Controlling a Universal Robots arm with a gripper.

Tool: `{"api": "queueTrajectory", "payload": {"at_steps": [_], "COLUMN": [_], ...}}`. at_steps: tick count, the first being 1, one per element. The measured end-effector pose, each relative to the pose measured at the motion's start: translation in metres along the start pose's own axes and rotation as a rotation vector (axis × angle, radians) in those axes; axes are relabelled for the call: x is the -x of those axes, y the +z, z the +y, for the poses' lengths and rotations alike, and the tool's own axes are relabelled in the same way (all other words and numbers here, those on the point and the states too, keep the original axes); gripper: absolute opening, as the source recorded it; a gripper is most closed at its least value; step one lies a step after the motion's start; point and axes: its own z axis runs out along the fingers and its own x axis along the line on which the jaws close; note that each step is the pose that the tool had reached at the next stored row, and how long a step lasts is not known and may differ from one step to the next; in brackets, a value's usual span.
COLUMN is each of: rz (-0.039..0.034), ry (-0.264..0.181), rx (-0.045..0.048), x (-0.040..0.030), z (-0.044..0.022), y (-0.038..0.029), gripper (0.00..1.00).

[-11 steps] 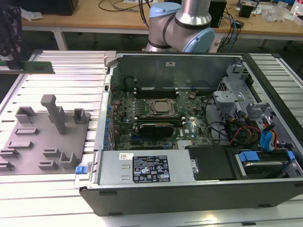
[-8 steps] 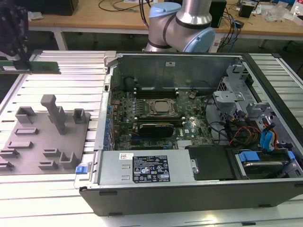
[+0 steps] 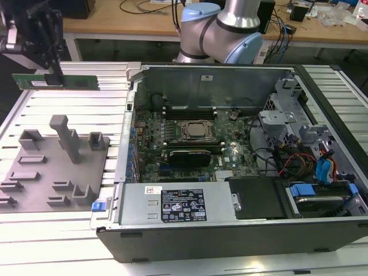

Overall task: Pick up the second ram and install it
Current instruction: 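Pick up the second ram and move it above second insertion slot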

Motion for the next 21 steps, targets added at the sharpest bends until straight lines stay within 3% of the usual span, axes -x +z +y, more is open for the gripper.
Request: {"api": "queueTrajectory", "payload": {"at_steps": [4, 7, 8, 10, 11, 16, 21], "rz": [0.0021, 0.0033, 0.0041, 0.0051, 0.0057, 0.0082, 0.0114], "ry": [0.000, 0.000, 0.000, 0.000, 0.000, 0.000, 0.000], "rx": [0.0009, 0.0019, 0.0023, 0.0031, 0.0035, 0.0043, 0.0061], "x": [0.0016, 0.0036, 0.0045, 0.0055, 0.0064, 0.0084, 0.0116], "z": [-0.0179, -0.0395, -0.0499, -0.0609, -0.0702, -0.0920, -0.1252], "y": [-0.0002, -0.0004, -0.0004, -0.0005, -0.0006, -0.0008, -0.0010], "gripper": [0.14, 0.14, 0.14, 0.14, 0.14, 0.14, 0.14]}}
